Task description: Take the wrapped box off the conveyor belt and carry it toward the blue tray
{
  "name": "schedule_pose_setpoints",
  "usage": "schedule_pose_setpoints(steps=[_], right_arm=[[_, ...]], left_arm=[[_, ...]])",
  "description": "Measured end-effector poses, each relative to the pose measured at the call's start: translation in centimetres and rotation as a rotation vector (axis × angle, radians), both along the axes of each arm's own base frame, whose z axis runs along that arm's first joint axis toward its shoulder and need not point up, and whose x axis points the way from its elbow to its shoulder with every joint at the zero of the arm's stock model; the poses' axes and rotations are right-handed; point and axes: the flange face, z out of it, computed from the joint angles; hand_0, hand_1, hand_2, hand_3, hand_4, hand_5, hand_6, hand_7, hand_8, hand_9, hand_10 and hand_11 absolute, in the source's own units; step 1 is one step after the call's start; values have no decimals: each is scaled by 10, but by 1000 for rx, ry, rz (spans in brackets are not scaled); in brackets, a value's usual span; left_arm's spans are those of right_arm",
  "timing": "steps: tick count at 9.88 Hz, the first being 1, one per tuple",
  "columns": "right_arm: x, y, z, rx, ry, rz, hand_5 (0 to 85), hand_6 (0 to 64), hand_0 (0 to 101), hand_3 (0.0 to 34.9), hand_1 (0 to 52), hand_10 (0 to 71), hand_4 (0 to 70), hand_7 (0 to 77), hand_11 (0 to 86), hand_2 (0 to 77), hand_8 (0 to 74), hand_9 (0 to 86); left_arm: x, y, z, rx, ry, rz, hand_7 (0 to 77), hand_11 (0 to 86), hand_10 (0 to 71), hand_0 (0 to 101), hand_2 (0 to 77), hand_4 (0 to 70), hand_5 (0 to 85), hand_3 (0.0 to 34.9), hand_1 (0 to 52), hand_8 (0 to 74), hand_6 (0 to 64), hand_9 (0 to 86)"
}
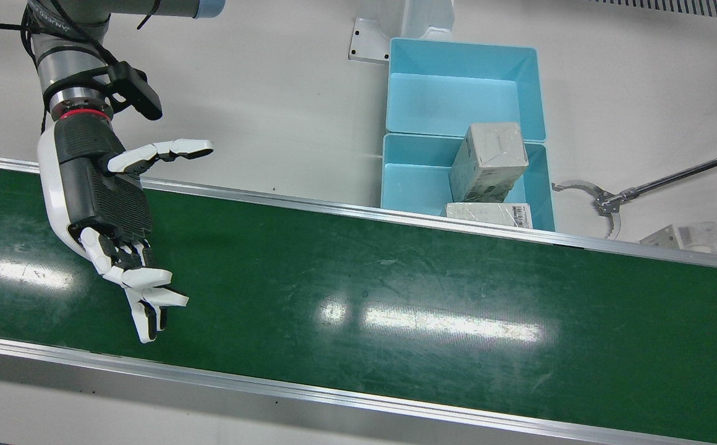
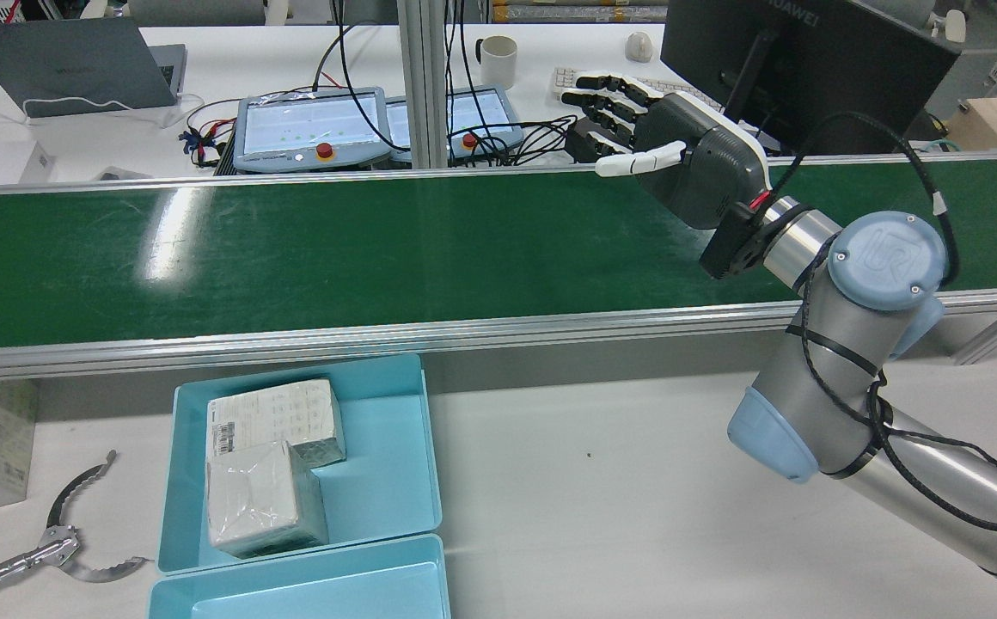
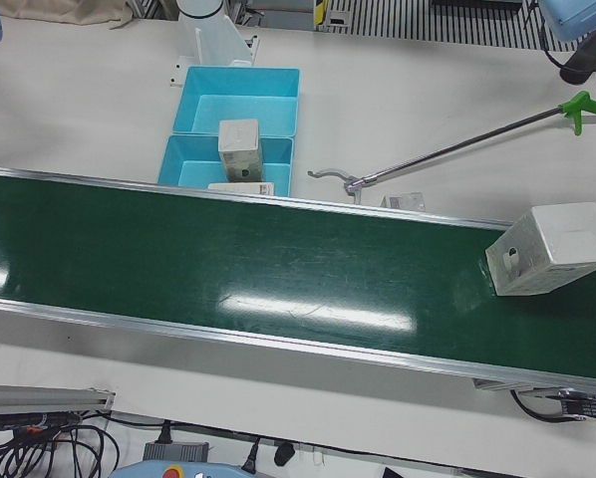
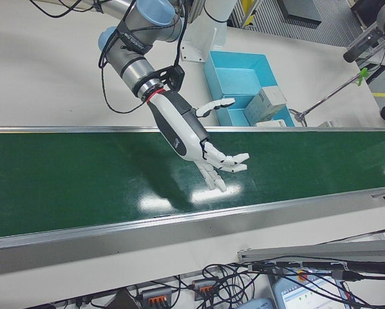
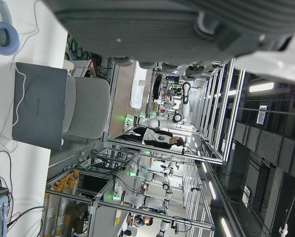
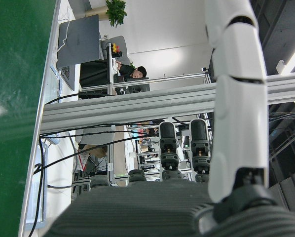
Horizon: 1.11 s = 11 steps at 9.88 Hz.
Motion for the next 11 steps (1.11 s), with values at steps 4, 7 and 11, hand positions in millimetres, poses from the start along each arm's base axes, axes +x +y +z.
schedule_pose_setpoints(steps=[4,7,11], right_arm=[[3,-1,0,1,-1,4,305,38,490,156,153,0,93,218,11,136,0,54],[2,-1,-1,2,-1,3,305,38,490,154,153,0,93,224,11,147,0,54],[0,-1,-3,4,0,2,311,38,492,162,164,0,93,229,11,153,0,60]], left_arm=[[0,0,0,0,0,0,0,0,0,0,5,0,11,0,0,0,0,0],[0,0,0,0,0,0,0,0,0,0,5,0,11,0,0,0,0,0],[0,0,0,0,0,0,5,0,5,0,5,0,11,0,0,0,0,0]])
